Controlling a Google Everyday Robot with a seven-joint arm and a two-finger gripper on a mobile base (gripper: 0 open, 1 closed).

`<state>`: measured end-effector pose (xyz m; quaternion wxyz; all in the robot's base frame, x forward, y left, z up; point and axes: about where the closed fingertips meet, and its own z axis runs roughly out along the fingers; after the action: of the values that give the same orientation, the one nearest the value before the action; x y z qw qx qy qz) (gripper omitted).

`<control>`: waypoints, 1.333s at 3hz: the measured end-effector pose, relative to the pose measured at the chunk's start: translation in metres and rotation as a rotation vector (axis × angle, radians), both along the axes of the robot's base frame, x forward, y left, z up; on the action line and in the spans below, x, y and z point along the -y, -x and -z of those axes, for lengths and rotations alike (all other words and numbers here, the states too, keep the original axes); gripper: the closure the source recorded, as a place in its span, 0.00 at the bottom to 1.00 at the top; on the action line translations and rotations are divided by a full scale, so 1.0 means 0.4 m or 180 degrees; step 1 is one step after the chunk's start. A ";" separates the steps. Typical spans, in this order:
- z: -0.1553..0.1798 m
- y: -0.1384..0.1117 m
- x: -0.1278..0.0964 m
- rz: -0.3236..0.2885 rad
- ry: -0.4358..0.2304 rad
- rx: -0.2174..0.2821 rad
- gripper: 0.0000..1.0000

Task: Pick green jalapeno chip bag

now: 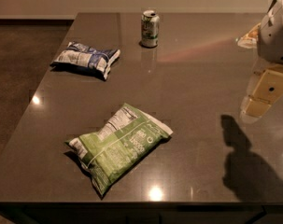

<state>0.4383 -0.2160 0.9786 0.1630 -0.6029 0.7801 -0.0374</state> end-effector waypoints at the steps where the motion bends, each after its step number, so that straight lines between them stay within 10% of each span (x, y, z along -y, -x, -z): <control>1: 0.000 0.000 0.000 0.0000 0.0000 0.0000 0.00; 4: 0.075 -0.014 -0.160 -0.0643 -0.0414 -0.0259 0.00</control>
Offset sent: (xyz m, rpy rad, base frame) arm 0.0040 0.0103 -0.0104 0.0462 0.0641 0.0624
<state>0.4439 -0.1519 0.9487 0.1729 -0.6676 0.7221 0.0544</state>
